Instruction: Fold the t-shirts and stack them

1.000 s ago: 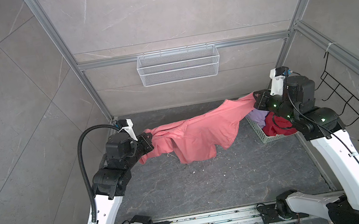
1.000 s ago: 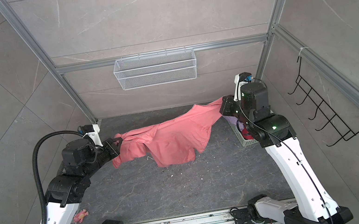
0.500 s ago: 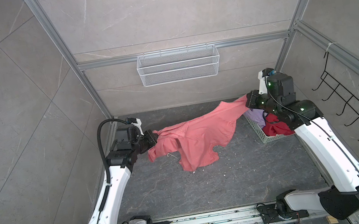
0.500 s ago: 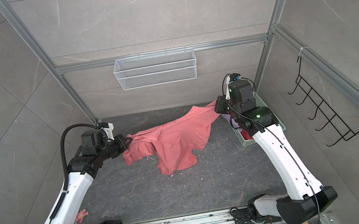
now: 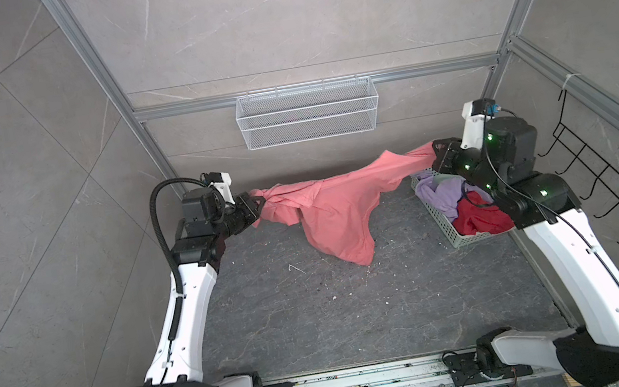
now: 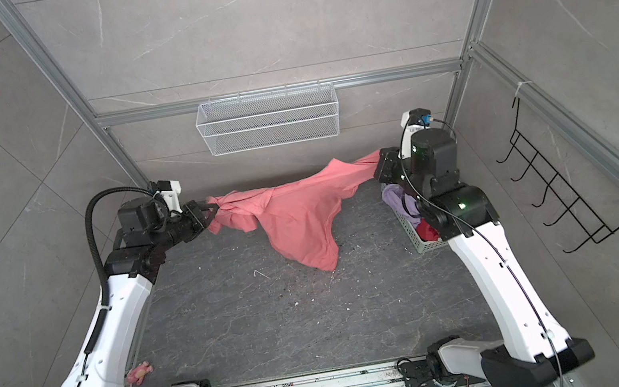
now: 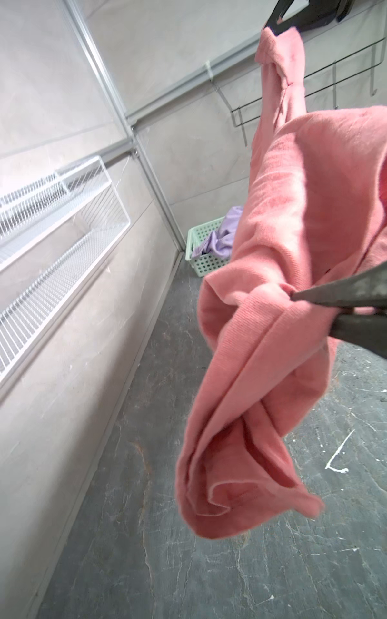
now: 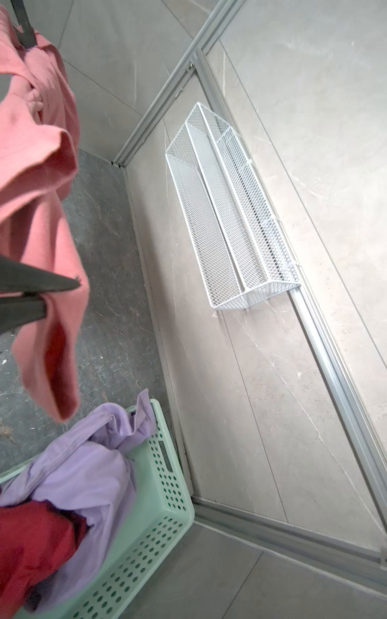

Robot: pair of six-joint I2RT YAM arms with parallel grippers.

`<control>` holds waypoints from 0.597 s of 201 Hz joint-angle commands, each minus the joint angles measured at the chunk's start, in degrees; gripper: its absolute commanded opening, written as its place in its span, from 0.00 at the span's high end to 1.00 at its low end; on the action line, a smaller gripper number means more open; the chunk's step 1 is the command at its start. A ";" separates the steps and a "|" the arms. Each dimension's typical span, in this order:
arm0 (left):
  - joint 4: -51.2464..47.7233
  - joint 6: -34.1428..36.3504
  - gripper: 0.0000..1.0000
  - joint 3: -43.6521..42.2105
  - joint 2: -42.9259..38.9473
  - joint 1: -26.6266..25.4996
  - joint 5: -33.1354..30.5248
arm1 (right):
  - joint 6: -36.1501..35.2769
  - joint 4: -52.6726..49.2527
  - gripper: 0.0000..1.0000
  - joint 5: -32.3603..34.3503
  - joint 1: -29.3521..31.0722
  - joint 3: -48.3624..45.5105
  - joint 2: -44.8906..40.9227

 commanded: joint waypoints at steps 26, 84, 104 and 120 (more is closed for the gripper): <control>-4.76 -2.20 0.60 -18.20 -3.99 3.77 -18.04 | 13.00 0.80 1.00 -5.57 -1.43 -26.47 -2.68; -3.89 -5.21 0.53 -24.98 -1.42 -1.31 -15.61 | 17.66 2.32 1.00 -6.17 1.04 -36.52 -0.68; -4.50 -5.54 0.49 -24.65 -1.99 -5.91 -16.08 | 16.69 1.23 1.00 -4.58 1.11 -35.39 -0.46; -4.99 -6.81 0.44 -24.39 -1.24 -10.85 -16.99 | 16.19 0.44 1.00 -3.69 1.19 -34.66 -0.01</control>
